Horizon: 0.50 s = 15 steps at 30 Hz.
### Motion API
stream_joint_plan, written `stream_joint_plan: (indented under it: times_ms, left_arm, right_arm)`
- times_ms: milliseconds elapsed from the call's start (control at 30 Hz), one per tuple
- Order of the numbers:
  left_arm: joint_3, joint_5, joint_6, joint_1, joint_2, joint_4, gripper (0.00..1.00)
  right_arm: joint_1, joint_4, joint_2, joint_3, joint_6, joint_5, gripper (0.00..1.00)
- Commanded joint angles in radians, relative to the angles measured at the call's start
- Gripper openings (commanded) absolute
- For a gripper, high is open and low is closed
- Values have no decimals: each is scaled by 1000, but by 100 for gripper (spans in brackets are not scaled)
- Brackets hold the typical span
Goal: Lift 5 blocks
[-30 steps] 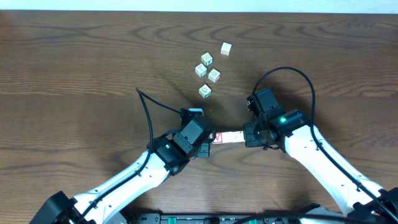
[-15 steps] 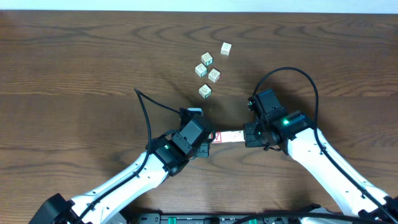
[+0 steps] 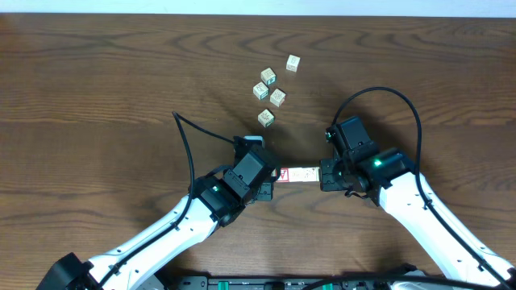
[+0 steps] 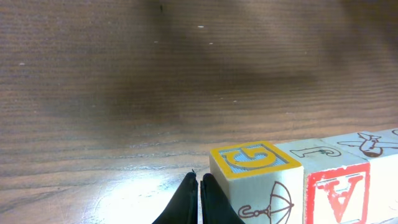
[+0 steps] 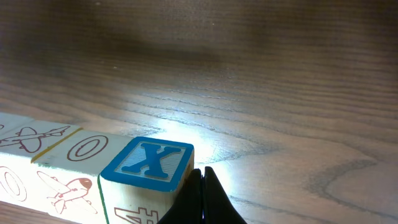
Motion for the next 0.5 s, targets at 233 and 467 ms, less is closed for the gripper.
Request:
stream_joint_plan:
  times_ms: [233,467]
  left_arm:
    - [94,179,24,-33,-26,42,7]
    - [101,179,25,-37,-32,36,7]
  right_arm:
    - [57,31,-15,43,13,-268,1]
    - [57,10,-16,63,15,-267,1]
